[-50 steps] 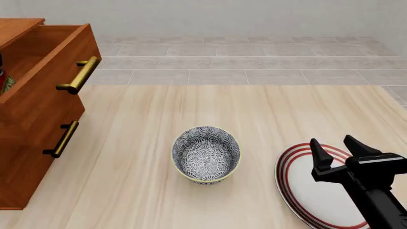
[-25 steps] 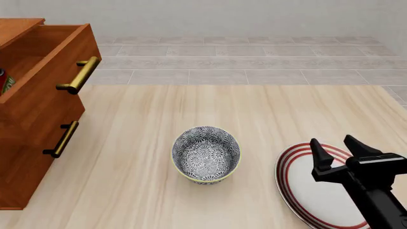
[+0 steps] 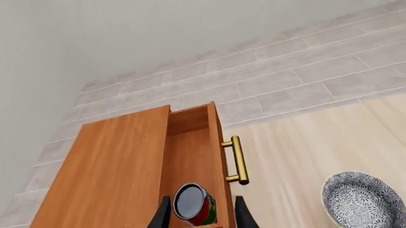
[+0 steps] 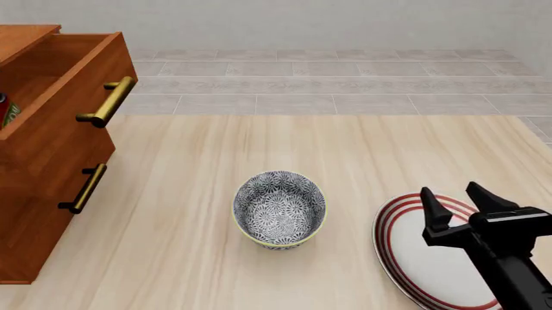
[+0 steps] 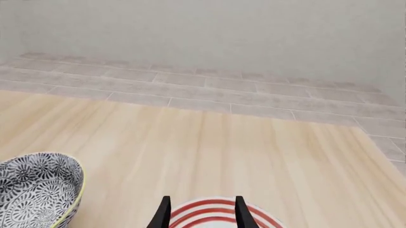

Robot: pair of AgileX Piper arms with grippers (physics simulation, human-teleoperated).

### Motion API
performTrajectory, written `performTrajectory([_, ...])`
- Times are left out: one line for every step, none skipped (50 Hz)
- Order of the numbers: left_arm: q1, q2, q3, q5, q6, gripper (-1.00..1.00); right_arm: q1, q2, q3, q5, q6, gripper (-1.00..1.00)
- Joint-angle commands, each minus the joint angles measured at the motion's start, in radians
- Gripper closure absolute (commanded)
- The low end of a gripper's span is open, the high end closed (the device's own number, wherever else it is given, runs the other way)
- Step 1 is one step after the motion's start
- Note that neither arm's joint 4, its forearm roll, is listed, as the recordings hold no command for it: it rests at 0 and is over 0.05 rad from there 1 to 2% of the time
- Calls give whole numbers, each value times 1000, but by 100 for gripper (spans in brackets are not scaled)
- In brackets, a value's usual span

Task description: Put the ketchup in the top drawer of the cabinet.

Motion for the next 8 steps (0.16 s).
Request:
performTrajectory([-151, -93, 24, 69, 12, -100, -2, -30, 0, 26, 24, -100])
performTrajectory([-167, -106, 30, 75, 13, -100, -2, -37, 0, 31, 26, -100])
performTrajectory([-167, -106, 30, 75, 13, -100, -2, -37, 0, 32, 26, -100])
performTrajectory([-172, -109, 27, 79, 7, -100, -3, -39, 0, 34, 26, -100])
performTrajectory([-181, -119, 26, 81, 3, -100, -4, -39, 0, 35, 25, -100])
performTrajectory([-185, -124, 27, 84, -3, -100, -4, -40, 0, 35, 25, -100])
performTrajectory([-197, -137, 27, 85, -14, -100, -6, -41, 0, 35, 28, -100])
performTrajectory([-203, -145, 30, 87, -25, -100, -6, -40, 0, 35, 28, -100])
